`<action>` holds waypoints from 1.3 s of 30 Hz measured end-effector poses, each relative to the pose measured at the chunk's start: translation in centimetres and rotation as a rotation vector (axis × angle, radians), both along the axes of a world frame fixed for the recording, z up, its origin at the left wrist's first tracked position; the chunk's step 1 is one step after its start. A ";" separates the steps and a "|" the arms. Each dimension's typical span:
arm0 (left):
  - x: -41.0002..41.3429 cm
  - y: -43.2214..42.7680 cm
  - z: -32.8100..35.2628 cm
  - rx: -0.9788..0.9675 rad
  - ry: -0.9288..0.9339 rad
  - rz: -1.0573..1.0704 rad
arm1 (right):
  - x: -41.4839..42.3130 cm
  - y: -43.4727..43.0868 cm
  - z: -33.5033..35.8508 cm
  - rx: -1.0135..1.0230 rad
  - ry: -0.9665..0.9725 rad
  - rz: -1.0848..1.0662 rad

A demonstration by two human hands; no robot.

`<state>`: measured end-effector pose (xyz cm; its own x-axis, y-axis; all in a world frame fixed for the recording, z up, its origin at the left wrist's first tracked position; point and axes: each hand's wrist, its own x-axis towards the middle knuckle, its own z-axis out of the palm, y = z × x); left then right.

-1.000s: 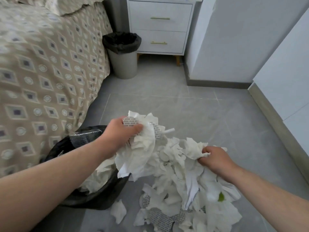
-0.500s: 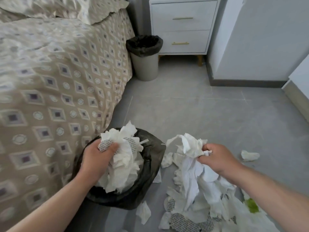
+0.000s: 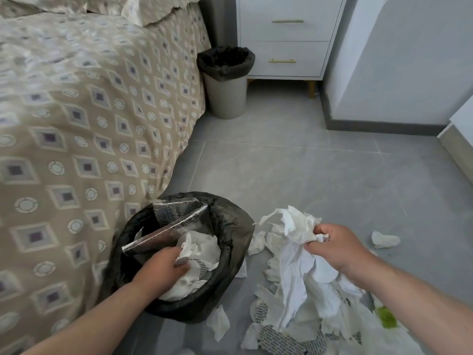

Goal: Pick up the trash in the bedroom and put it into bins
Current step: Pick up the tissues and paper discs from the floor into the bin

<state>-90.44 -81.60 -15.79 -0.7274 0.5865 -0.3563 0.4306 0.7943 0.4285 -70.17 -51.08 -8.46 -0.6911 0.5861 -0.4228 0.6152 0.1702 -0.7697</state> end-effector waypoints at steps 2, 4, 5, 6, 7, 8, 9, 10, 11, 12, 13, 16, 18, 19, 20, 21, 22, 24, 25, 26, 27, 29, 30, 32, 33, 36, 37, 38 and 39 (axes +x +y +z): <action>-0.5 0.5 -0.8 -0.112 -0.025 -0.083 | 0.1 0.1 0.0 -0.007 0.000 -0.015; -0.9 1.1 -1.7 -0.209 -0.055 -0.119 | 0.2 0.2 -0.1 -0.016 0.001 -0.029; -1.0 1.4 -1.9 -0.242 -0.071 -0.121 | 0.3 0.2 -0.1 -0.022 0.002 -0.032; -1.0 1.7 -2.5 -0.257 -0.067 -0.135 | 0.4 0.3 -0.2 -0.027 0.005 -0.033; -1.0 2.0 -2.6 -0.286 -0.075 -0.142 | 0.4 0.3 -0.2 -0.030 0.006 -0.033; -0.9 2.2 -3.1 -0.308 -0.077 -0.160 | 0.4 0.3 -0.2 -0.032 0.007 -0.036; -0.8 2.3 -3.1 -0.328 -0.083 -0.168 | 0.5 0.3 -0.3 -0.031 0.007 -0.037; -0.9 2.3 -3.4 -0.331 -0.072 -0.178 | 0.4 0.4 -0.2 -0.030 0.007 -0.037; -0.8 2.3 -3.1 -0.331 -0.053 -0.182 | 0.5 0.4 -0.2 -0.030 0.006 -0.035; -0.8 2.2 -2.8 -0.306 -0.014 -0.184 | 0.4 0.5 -0.1 -0.034 0.008 -0.032; -0.7 2.1 -2.1 -0.266 0.026 -0.165 | 0.3 0.5 0.1 -0.041 0.014 -0.031; 0.2 1.3 1.3 -0.060 0.160 -0.101 | -0.5 0.2 1.5 -0.038 0.052 -0.009; 0.8 0.1 3.7 0.071 0.254 -0.094 | -1.8 -0.4 3.0 -0.034 0.095 0.008; 1.2 -0.8 4.5 0.133 0.309 -0.068 | -2.5 -0.9 3.8 -0.045 0.128 0.016; 1.4 -1.9 5.0 0.176 0.357 -0.010 | -3.4 -1.6 4.6 -0.063 0.167 0.032; 1.6 -3.1 5.3 0.186 0.394 0.068 | -4.2 -2.5 5.3 -0.085 0.203 0.060; 1.8 -4.3 5.2 0.161 0.421 0.135 | -5.1 -3.6 6.0 -0.110 0.234 0.098; 2.3 -6.3 4.4 0.049 0.425 0.197 | -7.2 -6.1 6.8 -0.169 0.292 0.172; 2.6 -7.1 3.5 -0.011 0.411 0.194 | -8.3 -7.4 6.9 -0.197 0.321 0.196; 2.9 -7.7 2.5 -0.062 0.400 0.186 | -9.5 -8.8 6.7 -0.216 0.341 0.205; 3.2 -8.2 1.5 -0.094 0.383 0.182 | -10.7 -10.2 6.4 -0.227 0.351 0.206; 3.6 -8.8 0.0 -0.089 0.351 0.178 | -13.0 -12.9 5.2 -0.225 0.351 0.215; 3.7 -8.8 -0.3 -0.078 0.358 0.159 | -14.0 -14.2 4.4 -0.202 0.347 0.247; 3.6 -8.7 -0.3 -0.049 0.377 0.115 | -15.7 -16.6 2.4 -0.117 0.344 0.368; 3.5 -8.7 -0.4 -0.037 0.384 0.113 | -16.4 -17.4 1.5 -0.056 0.338 0.438; 3.4 -9.0 -0.9 0.009 0.400 0.117 | -17.9 -18.6 -1.1 0.158 0.230 0.618; 3.4 -9.1 -1.1 0.021 0.396 0.117 | -18.1 -18.6 -1.7 0.212 0.181 0.664; 3.5 -9.2 -1.3 0.029 0.386 0.121 | -18.2 -18.6 -2.6 0.254 0.127 0.707; 3.6 -9.3 -1.5 0.041 0.373 0.127 | -18.3 -18.6 -3.4 0.278 0.080 0.749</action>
